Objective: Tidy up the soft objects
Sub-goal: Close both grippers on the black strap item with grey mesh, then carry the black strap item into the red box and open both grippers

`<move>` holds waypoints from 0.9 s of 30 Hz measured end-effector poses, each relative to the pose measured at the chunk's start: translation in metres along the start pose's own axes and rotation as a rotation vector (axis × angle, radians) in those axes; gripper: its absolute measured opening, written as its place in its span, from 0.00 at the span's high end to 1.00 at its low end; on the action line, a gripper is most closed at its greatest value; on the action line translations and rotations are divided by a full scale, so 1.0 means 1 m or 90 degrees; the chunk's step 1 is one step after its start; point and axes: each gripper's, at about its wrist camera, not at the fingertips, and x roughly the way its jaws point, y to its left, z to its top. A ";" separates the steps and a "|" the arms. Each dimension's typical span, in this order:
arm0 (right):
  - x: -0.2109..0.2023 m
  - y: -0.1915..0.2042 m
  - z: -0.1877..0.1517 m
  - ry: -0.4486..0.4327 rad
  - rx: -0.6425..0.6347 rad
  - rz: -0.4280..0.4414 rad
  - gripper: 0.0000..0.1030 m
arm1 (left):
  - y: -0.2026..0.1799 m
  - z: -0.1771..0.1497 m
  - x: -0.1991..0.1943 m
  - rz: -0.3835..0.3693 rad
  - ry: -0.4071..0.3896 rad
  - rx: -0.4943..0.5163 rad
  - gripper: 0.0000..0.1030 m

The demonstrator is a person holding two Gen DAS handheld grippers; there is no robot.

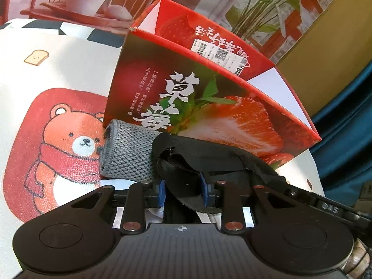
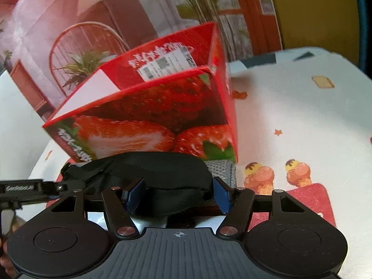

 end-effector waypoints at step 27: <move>-0.060 0.044 0.047 -0.124 -0.058 0.061 0.91 | -0.038 0.025 -0.071 0.008 -0.130 0.077 0.91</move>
